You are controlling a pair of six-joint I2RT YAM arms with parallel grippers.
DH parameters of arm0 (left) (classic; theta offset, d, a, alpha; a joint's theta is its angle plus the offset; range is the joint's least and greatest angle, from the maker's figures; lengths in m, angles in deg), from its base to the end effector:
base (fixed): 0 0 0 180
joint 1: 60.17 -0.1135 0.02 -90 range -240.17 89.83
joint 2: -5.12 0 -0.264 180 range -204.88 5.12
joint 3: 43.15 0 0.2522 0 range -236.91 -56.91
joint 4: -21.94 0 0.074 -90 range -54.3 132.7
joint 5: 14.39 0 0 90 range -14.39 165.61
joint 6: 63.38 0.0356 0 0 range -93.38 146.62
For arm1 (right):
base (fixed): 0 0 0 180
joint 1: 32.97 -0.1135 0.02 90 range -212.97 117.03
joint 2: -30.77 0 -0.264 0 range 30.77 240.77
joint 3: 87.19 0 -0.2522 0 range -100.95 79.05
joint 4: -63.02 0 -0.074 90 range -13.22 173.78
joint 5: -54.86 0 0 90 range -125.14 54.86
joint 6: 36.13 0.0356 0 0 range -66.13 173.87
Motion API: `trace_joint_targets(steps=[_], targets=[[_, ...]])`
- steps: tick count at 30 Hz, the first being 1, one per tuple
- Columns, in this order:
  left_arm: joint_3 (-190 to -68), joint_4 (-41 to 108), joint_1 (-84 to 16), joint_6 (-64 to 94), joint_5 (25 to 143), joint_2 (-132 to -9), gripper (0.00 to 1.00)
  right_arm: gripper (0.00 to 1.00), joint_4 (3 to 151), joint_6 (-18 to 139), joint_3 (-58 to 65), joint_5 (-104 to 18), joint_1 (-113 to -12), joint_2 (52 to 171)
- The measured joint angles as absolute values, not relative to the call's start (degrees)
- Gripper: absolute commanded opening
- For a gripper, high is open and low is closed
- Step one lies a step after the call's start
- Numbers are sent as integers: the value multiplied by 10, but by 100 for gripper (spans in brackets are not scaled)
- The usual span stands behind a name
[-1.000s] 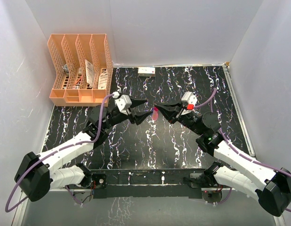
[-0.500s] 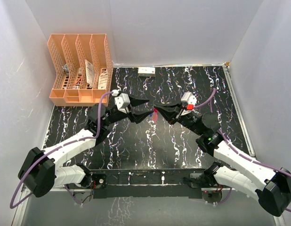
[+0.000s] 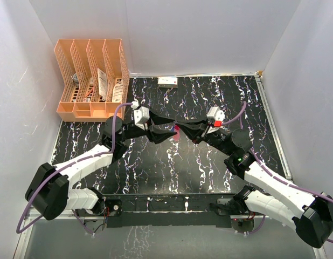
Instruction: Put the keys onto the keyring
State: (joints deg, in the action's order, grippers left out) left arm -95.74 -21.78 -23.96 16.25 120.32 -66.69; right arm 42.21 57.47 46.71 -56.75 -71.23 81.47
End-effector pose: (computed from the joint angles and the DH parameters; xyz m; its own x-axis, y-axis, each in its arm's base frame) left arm 0.1999 -0.1774 0.3225 0.1606 -0.2761 -0.9476 0.9813 0.1479 0.1232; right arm 0.1544 0.1385 0.3275 0.1652 0.2046 -0.9648 -0.8655 0.4992 -0.0423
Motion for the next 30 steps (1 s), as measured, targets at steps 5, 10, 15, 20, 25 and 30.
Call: trace_joint_targets(steps=[5,10,15,20,25,30], targets=[[-965,-227,-243,154,1218,-672,37,0,419,579,467,-576,-712,815],[-968,-231,-245,146,1225,-677,21,0,418,583,467,-580,-712,815],[-971,-231,-248,140,1231,-679,17,0,417,584,467,-583,-712,815],[-971,-237,-250,136,1235,-682,8,0,416,584,467,-587,-712,816],[-974,-239,-252,130,1245,-684,0,0,413,583,467,-588,-712,818],[-978,-238,-254,126,1252,-686,0,0,411,582,467,-589,-712,818]])
